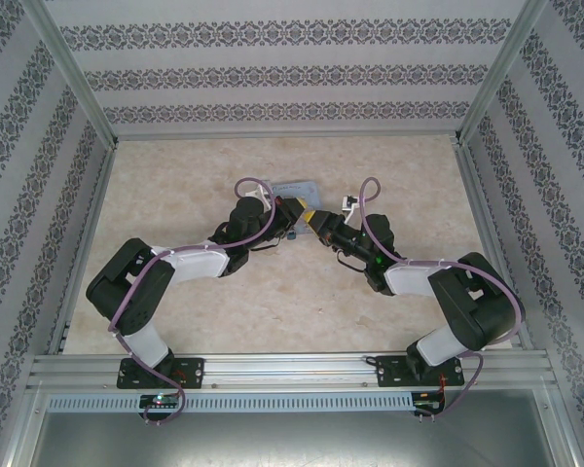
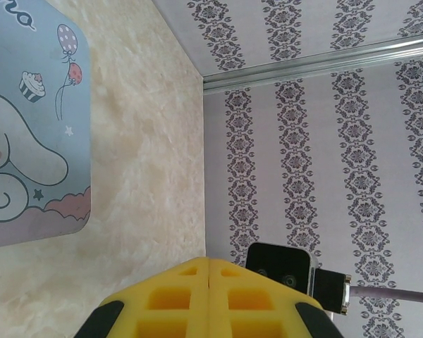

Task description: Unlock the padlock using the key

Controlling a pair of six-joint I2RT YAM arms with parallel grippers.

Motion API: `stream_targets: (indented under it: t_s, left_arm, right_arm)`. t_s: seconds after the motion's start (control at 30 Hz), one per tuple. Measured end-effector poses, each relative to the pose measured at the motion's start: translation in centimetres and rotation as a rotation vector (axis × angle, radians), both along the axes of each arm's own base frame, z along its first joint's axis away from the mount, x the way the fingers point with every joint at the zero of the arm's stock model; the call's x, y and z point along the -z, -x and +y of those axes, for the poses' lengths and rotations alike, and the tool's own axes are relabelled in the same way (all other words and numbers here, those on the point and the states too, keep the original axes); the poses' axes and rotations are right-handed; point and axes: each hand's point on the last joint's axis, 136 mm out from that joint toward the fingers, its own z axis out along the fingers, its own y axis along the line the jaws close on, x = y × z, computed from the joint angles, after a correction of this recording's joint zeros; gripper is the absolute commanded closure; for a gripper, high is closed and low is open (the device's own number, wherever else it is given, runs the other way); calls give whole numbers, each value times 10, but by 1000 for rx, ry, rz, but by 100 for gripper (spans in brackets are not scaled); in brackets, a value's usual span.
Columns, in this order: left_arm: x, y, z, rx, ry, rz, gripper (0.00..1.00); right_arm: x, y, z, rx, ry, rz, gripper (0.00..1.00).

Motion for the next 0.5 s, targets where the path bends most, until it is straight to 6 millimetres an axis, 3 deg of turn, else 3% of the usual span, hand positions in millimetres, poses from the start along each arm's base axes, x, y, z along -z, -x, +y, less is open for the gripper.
stream_targets:
  t_s: [0.5]
  left_arm:
    - [7, -1, 3, -6, -6, 10, 100]
  right_arm:
    - [2, 2, 5, -18, -12, 10, 100]
